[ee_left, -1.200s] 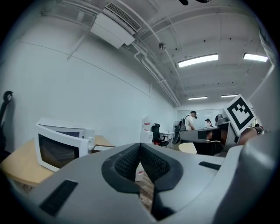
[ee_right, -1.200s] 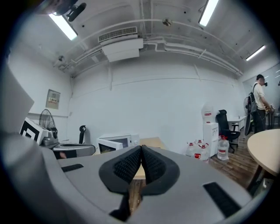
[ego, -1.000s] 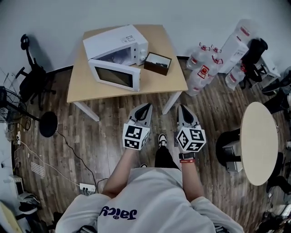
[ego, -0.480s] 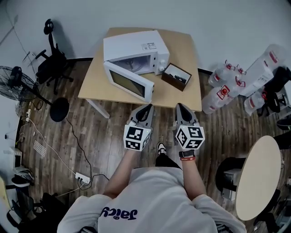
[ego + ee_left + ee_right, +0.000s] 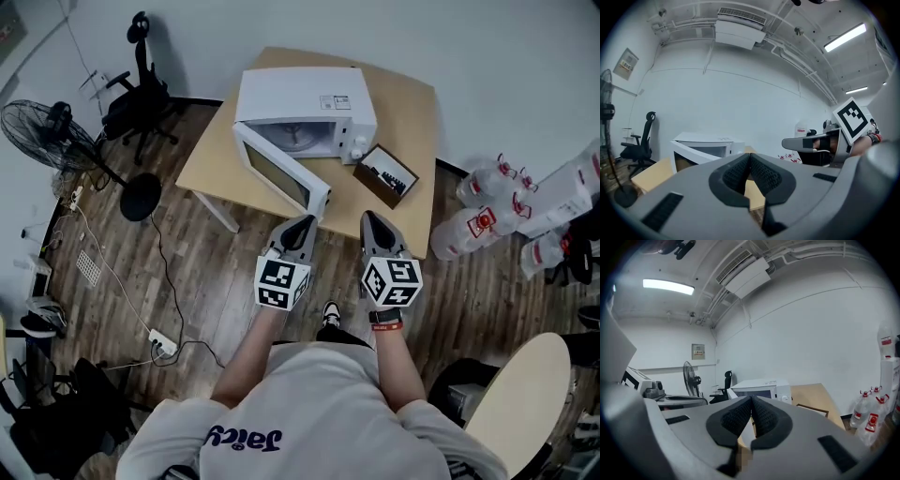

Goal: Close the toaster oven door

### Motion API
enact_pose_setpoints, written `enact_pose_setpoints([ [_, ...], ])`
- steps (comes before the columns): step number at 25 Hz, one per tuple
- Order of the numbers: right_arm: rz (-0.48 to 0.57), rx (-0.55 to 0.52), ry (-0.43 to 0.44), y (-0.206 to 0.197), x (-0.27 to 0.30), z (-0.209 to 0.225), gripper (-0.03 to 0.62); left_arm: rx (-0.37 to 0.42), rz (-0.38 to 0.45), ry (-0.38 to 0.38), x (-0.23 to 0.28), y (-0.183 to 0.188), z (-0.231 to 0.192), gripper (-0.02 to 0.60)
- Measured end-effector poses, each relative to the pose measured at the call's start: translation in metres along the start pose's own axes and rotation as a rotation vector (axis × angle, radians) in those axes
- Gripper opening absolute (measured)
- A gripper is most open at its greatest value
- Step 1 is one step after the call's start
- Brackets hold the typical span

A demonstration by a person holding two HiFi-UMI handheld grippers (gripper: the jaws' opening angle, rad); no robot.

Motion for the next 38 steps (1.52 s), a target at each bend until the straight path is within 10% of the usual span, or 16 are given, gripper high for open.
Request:
enact_pose_setpoints([
  [16, -0.046, 0.002, 0.220, 0.007, 0.062, 0.054, 0.015, -0.045, -0.014, 0.211, 0.058, 0.000, -0.001, 0.020],
  [38, -0.158, 0.002, 0.356, -0.021, 0.130, 0.045, 0.015, -0.150, -0.125, 0.183, 0.075, -0.053, -0.048, 0.034],
])
Point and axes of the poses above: the fingertips, and each gripper's own axes: x forward along the fingers, z to its right, y out of its top, the point moved 2 cm from there along -x, backward along the fingers, and after that the axes turned 1 degree about -x, right-handed, at the moved point
